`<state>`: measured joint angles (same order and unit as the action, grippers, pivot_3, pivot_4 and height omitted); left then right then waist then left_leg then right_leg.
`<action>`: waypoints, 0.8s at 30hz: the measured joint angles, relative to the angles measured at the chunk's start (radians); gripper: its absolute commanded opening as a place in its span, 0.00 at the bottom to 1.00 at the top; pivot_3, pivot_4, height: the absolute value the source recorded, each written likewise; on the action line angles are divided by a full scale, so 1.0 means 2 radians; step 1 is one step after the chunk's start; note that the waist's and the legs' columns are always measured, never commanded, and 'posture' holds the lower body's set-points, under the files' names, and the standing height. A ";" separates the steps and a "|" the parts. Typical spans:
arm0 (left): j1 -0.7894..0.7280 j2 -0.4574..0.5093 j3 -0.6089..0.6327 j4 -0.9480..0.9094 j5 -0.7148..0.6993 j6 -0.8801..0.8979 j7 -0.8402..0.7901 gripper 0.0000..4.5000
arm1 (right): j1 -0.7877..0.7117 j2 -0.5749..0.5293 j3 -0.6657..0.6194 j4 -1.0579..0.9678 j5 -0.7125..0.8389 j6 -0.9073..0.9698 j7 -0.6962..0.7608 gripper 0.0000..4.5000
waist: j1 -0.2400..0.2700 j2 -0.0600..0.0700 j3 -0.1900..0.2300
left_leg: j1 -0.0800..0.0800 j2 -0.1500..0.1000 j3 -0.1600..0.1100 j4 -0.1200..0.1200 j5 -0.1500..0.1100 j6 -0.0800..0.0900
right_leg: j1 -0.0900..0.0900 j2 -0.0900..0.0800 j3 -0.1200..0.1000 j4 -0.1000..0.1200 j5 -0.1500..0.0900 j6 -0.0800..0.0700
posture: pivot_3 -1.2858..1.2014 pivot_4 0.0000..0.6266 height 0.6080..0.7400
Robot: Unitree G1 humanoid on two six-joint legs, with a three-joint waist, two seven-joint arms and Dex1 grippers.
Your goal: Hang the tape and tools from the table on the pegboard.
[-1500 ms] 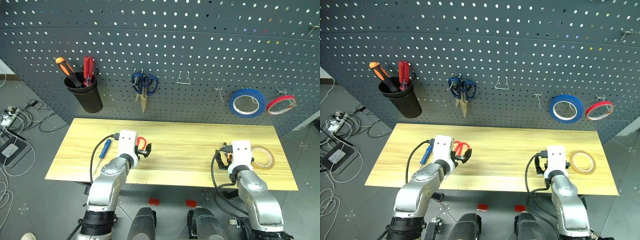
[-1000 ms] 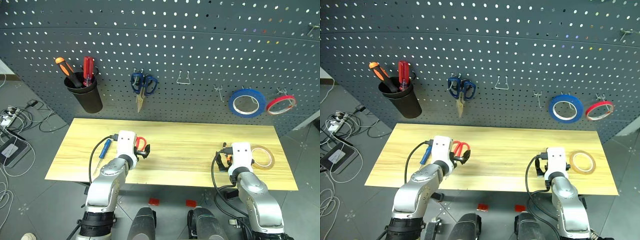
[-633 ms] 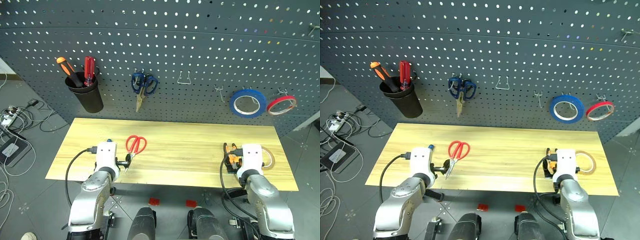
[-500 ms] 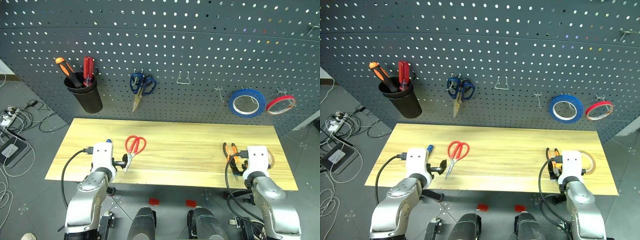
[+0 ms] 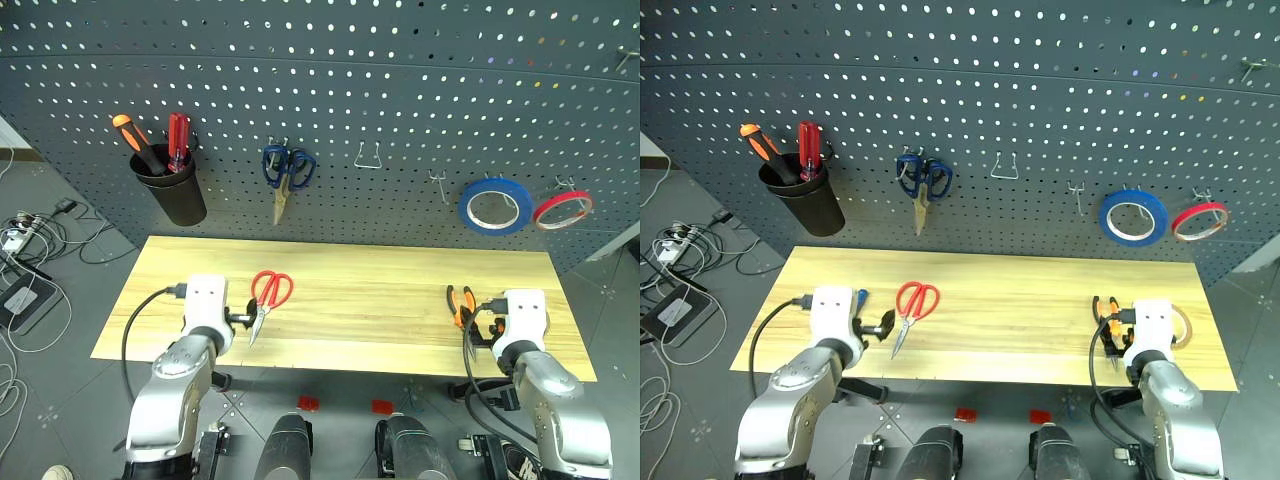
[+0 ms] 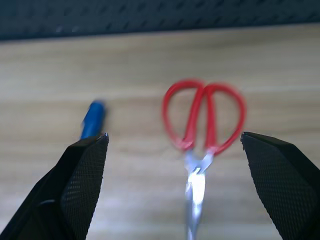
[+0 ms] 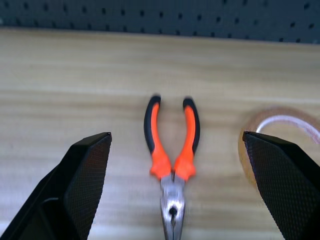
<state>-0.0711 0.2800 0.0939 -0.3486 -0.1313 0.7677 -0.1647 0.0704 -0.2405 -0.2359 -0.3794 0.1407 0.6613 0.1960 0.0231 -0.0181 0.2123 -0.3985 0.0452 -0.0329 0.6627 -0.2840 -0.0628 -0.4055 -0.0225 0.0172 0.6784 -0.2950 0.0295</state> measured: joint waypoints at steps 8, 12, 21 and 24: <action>-0.119 0.014 -0.124 0.090 -0.004 -0.086 -0.144 0.99 | -0.017 -0.052 -0.007 0.046 0.000 0.001 0.023 1.00 | -0.002 0.001 0.015 | 0.000 0.000 0.000 0.001 0.000 0.000 | 0.000 0.000 0.000 0.001 0.000 0.000 | 0.52 0.51 1.00; -0.193 -0.006 -0.171 0.148 -0.014 -0.144 -0.229 0.99 | -0.045 -0.076 -0.002 0.084 -0.004 -0.001 0.031 1.00 | -0.011 0.001 0.027 | 0.000 0.000 0.001 0.001 0.000 0.000 | 0.000 0.000 0.001 0.000 0.000 0.000 | 0.51 0.58 1.00; -0.284 -0.046 -0.211 0.290 -0.012 -0.208 -0.332 0.99 | -0.072 -0.093 0.014 0.128 -0.010 -0.006 0.033 1.00 | -0.025 0.001 0.066 | -0.001 0.000 0.001 0.001 0.000 0.000 | 0.000 0.000 0.001 0.001 0.000 0.000 | 0.50 0.72 1.00; -0.308 -0.057 -0.220 0.338 -0.005 -0.251 -0.361 0.99 | -0.087 -0.093 0.017 0.144 -0.009 -0.006 0.037 1.00 | -0.026 0.001 0.081 | -0.001 0.000 0.001 0.002 0.000 0.000 | -0.001 0.000 0.001 0.002 0.000 0.000 | 0.50 0.76 1.00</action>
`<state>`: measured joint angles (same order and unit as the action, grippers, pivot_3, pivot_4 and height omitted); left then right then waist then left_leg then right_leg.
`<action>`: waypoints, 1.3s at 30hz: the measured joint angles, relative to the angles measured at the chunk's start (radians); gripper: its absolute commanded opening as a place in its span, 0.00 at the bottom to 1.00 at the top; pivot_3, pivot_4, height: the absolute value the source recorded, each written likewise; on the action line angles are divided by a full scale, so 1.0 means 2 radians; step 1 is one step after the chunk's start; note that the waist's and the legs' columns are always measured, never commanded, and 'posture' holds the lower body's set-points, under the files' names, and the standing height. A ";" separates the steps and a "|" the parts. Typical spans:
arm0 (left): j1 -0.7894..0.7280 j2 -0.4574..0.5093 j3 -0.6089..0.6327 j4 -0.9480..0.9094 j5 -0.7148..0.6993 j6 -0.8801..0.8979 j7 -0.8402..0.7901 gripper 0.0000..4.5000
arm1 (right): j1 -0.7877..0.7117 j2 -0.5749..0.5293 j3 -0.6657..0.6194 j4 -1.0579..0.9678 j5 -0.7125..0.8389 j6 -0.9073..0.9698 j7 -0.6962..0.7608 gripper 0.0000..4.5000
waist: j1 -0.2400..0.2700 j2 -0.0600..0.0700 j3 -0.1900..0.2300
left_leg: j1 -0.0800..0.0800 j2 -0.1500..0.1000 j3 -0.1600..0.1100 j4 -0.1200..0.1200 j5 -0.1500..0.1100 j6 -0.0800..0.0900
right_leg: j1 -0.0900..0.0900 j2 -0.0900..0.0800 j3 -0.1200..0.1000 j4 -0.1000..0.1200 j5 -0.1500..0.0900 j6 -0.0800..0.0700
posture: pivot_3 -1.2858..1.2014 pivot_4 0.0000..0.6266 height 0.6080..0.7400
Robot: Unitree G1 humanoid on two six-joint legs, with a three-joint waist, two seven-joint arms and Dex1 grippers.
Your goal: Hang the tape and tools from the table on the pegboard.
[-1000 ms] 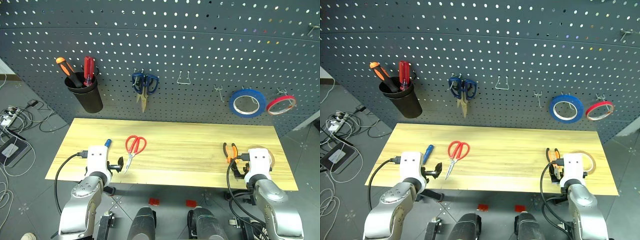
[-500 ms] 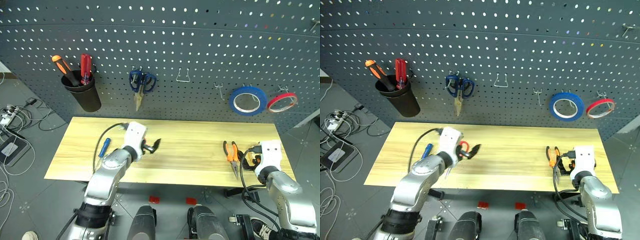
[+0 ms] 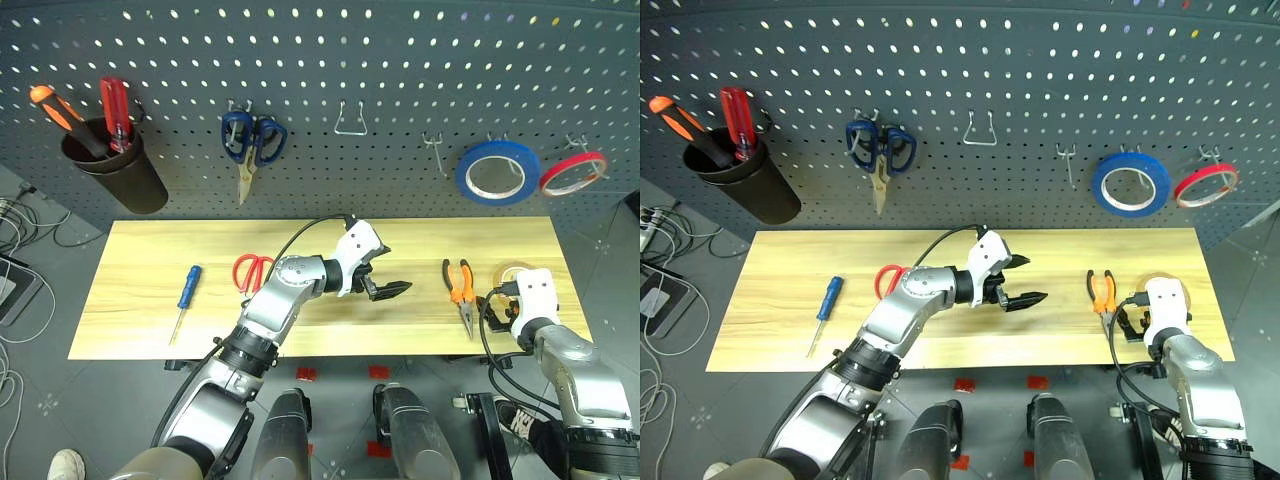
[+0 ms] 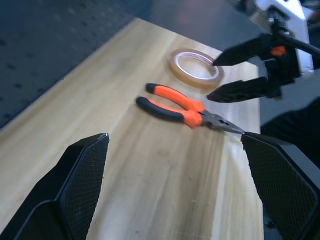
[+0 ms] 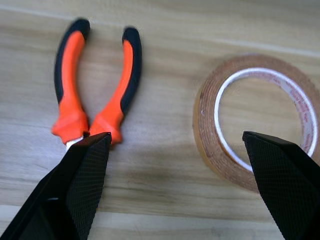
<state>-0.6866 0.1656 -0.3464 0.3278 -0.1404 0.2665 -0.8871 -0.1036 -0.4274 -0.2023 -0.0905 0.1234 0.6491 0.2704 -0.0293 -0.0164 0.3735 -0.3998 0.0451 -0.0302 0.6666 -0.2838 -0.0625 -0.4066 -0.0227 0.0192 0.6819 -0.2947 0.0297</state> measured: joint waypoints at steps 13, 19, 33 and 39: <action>-0.081 -0.056 -0.017 0.171 0.035 -0.183 -0.077 0.99 | -0.069 -0.018 -0.001 0.060 0.000 -0.036 0.009 1.00 | -0.001 -0.004 0.031 | 0.000 0.000 0.001 0.001 0.000 0.000 | 0.000 0.000 0.000 0.000 0.000 0.001 | 0.49 0.86 1.00; -0.095 -0.062 -0.007 0.210 0.041 -0.210 -0.085 0.99 | -0.083 -0.020 -0.009 0.078 0.004 -0.037 0.006 1.00 | -0.001 -0.005 0.035 | 0.000 0.000 0.001 0.001 0.000 0.000 | 0.000 0.000 0.000 0.000 0.000 0.001 | 0.50 0.86 1.00; -0.095 -0.056 0.008 0.212 0.046 -0.223 -0.096 0.99 | -0.087 -0.020 -0.038 0.072 0.011 0.016 -0.014 1.00 | 0.001 -0.005 0.036 | -0.001 0.000 0.001 0.000 0.001 -0.002 | -0.001 0.000 0.000 0.000 0.000 0.001 | 0.49 0.82 1.00; -0.095 -0.056 0.015 0.212 0.047 -0.224 -0.096 0.99 | -0.090 -0.018 -0.054 0.039 0.026 0.074 -0.029 1.00 | 0.000 -0.004 0.037 | -0.002 0.000 0.002 -0.001 0.001 -0.002 | -0.003 0.000 0.001 -0.001 0.000 0.002 | 0.49 0.81 1.00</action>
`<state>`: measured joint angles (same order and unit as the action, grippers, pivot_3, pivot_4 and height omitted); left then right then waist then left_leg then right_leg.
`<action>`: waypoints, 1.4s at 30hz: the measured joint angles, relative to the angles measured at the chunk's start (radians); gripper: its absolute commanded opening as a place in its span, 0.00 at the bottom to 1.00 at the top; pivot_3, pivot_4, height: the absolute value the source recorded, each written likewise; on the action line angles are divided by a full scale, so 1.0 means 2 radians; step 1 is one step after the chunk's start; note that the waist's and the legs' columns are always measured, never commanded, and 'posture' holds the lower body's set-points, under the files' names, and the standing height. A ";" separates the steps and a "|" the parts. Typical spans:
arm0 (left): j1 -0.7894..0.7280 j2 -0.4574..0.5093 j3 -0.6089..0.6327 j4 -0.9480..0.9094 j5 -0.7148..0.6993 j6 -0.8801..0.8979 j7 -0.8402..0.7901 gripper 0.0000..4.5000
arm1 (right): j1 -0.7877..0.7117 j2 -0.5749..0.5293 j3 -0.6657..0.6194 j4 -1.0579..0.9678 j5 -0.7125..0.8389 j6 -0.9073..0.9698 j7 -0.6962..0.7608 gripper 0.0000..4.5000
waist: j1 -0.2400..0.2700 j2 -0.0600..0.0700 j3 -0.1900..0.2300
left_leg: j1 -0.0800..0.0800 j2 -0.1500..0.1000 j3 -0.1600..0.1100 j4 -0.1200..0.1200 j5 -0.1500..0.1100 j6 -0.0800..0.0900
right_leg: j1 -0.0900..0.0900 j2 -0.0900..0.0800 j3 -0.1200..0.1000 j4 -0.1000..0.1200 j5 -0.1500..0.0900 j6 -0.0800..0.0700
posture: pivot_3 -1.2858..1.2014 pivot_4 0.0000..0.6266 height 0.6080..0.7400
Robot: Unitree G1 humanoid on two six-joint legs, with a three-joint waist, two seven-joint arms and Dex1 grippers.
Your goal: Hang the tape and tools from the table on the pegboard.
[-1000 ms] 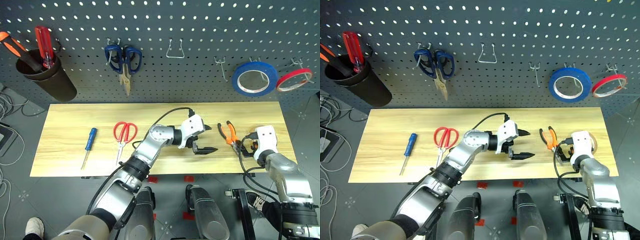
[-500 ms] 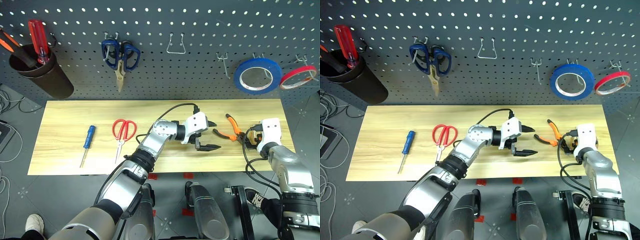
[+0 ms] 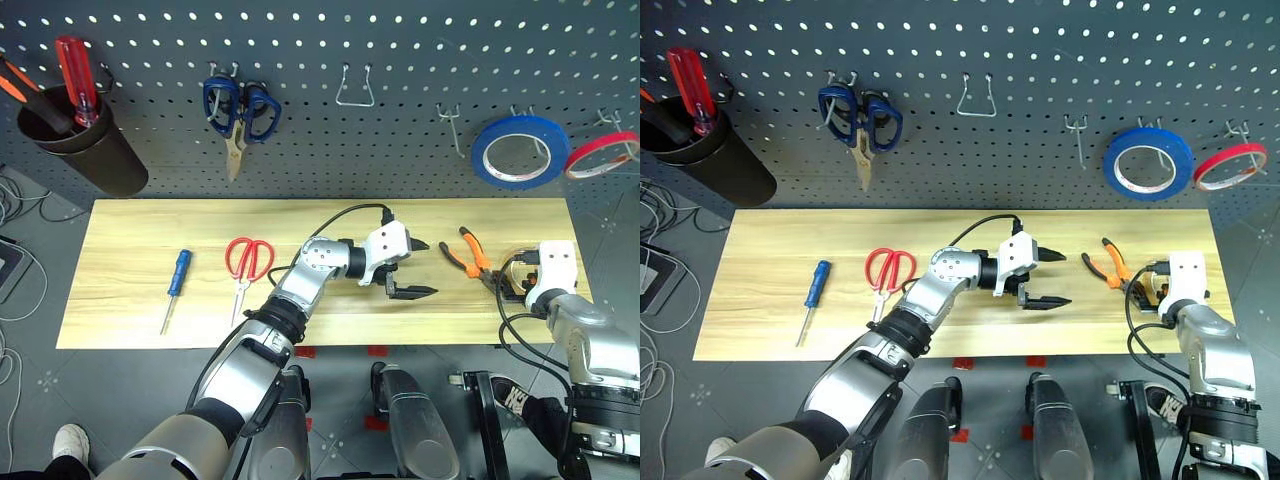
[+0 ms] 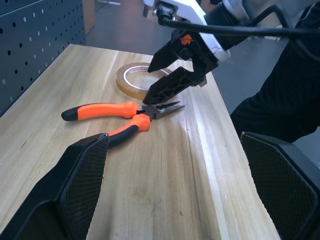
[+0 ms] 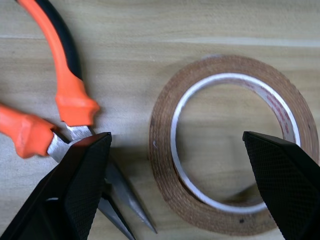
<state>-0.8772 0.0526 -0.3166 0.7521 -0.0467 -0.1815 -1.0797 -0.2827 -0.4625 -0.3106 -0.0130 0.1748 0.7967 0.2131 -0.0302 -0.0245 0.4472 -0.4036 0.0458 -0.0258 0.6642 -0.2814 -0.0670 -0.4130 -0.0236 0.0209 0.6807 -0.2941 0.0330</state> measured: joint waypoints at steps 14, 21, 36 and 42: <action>-0.007 -0.004 0.002 0.000 0.003 0.000 -0.001 0.99 | -0.031 0.006 -0.003 0.074 0.000 -0.052 -0.020 1.00 | -0.001 0.000 0.000 | -0.006 0.000 0.000 0.002 0.000 0.000 | -0.006 0.000 0.000 0.001 0.000 0.000 | 0.50 0.82 1.00; -0.010 -0.004 0.003 0.000 0.003 0.000 -0.005 1.00 | -0.047 0.010 0.002 0.101 0.001 -0.073 -0.019 0.61 | 0.000 0.000 0.000 | -0.006 0.000 0.000 0.002 0.000 0.000 | -0.006 0.000 0.000 0.001 0.000 0.000 | 0.50 0.83 1.00; 0.010 -0.008 0.007 -0.039 -0.012 0.006 -0.025 1.00 | -0.003 0.006 0.026 0.051 -0.017 -0.076 -0.023 0.10 | 0.002 0.000 0.000 | -0.007 0.000 0.000 0.001 0.000 0.000 | -0.006 0.000 -0.001 0.000 0.001 0.001 | 0.49 0.71 1.00; 0.063 0.023 0.024 -0.166 -0.034 0.069 -0.010 1.00 | 0.077 0.003 0.051 -0.084 -0.037 -0.067 -0.020 0.10 | -0.002 0.004 -0.002 | -0.007 0.000 0.000 0.001 0.001 -0.001 | -0.007 0.000 -0.001 0.001 0.000 0.001 | 0.48 0.61 1.00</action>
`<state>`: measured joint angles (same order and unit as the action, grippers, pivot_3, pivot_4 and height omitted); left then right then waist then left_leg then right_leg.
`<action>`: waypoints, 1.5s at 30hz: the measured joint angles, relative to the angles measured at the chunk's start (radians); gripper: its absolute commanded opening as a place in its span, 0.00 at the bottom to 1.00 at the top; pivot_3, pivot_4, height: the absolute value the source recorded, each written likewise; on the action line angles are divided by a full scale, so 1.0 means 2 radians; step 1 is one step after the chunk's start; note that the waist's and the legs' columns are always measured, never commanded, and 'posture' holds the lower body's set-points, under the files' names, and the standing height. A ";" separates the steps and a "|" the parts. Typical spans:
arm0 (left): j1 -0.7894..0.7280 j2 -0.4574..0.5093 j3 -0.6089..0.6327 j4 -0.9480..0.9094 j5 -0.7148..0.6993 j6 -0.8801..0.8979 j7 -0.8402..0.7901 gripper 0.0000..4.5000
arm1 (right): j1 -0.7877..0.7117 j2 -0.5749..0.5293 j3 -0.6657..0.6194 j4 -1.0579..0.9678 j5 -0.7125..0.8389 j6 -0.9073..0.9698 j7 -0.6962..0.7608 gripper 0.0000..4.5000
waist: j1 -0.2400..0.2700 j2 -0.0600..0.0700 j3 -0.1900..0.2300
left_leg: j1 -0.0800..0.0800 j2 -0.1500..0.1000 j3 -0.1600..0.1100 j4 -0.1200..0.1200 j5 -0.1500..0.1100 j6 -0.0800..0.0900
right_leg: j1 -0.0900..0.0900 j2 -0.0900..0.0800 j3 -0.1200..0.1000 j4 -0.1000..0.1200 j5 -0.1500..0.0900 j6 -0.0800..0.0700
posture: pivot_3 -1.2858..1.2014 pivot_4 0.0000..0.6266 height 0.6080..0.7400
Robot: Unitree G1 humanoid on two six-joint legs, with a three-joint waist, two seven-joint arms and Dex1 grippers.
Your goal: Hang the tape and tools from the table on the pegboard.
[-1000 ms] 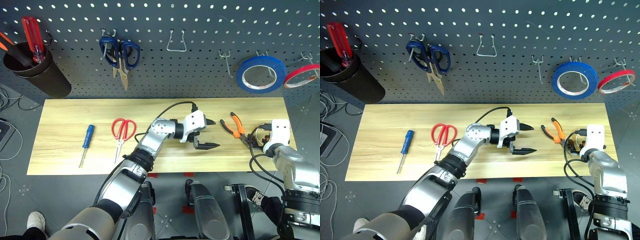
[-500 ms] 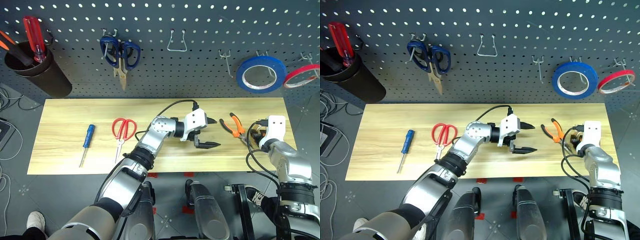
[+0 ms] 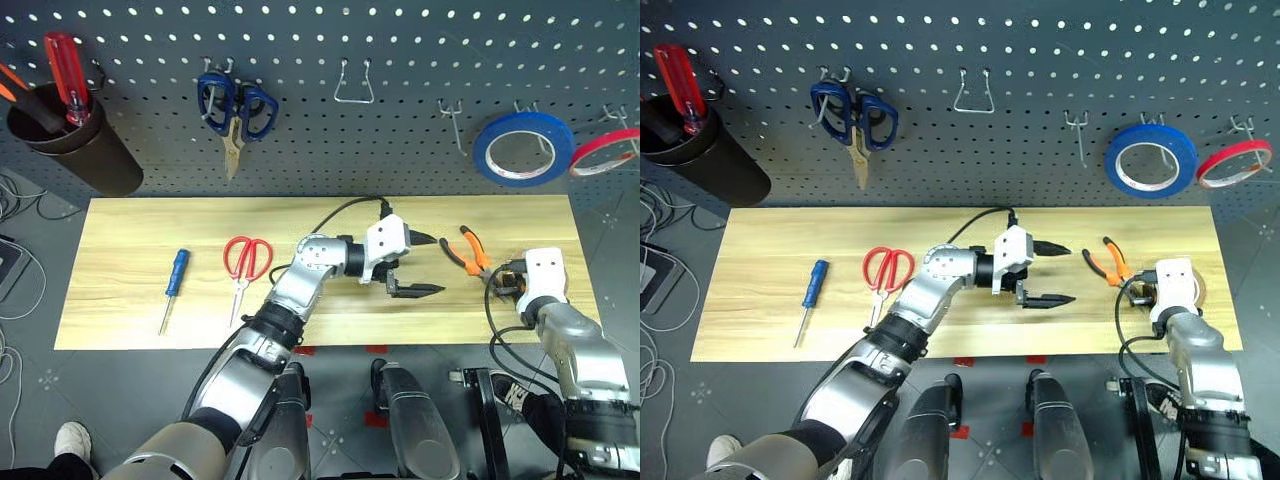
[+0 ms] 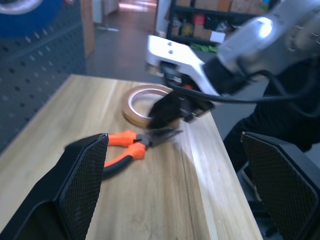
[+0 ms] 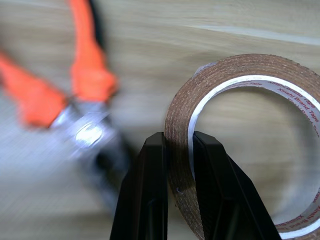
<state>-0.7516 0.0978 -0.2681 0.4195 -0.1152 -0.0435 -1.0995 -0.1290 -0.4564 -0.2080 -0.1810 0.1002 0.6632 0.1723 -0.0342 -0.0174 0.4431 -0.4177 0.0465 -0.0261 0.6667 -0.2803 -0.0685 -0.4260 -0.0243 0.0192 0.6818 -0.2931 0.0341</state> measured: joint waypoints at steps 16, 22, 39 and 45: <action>0.212 0.080 0.071 -0.363 -0.054 0.238 0.169 1.00 | 0.147 -0.023 0.115 -0.197 -0.083 -0.239 0.048 0.10 | 0.007 0.000 -0.050 | 0.000 -0.001 -0.002 -0.001 0.002 -0.003 | 0.002 -0.001 -0.002 -0.001 0.000 0.000 | 0.53 0.35 1.00; 0.229 0.049 0.089 -0.389 -0.054 0.252 0.260 1.00 | 0.112 -0.030 0.138 -0.092 -0.150 -0.373 0.040 0.10 | 0.016 -0.003 -0.073 | 0.001 -0.001 -0.002 -0.001 0.002 -0.003 | 0.002 -0.001 -0.002 -0.001 0.000 0.000 | 0.56 0.31 1.00; 0.175 0.042 0.056 -0.354 -0.061 0.237 0.265 1.00 | -0.070 -0.013 0.145 0.133 -0.196 -0.547 -0.008 0.10 | 0.043 -0.004 -0.094 | 0.001 -0.001 -0.001 0.001 0.002 -0.003 | 0.003 0.000 -0.002 0.000 0.001 -0.001 | 0.57 0.27 1.00; 0.161 0.031 0.049 -0.330 -0.064 0.230 0.259 1.00 | -0.077 0.000 0.146 0.158 -0.169 -0.523 0.024 0.32 | 0.043 -0.003 -0.095 | 0.001 -0.001 -0.001 0.002 0.002 -0.003 | 0.003 0.000 -0.001 0.000 0.001 -0.001 | 0.56 0.29 1.00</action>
<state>-0.4292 0.1593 -0.1710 -0.2414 -0.2423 0.4168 -0.5815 -0.2840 -0.4559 0.0833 0.1348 -0.2384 -0.3838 0.2209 0.0512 -0.0240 0.2540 -0.4150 0.0452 -0.0287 0.6701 -0.2765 -0.0748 -0.4208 -0.0246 0.0165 0.6823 -0.2917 0.0323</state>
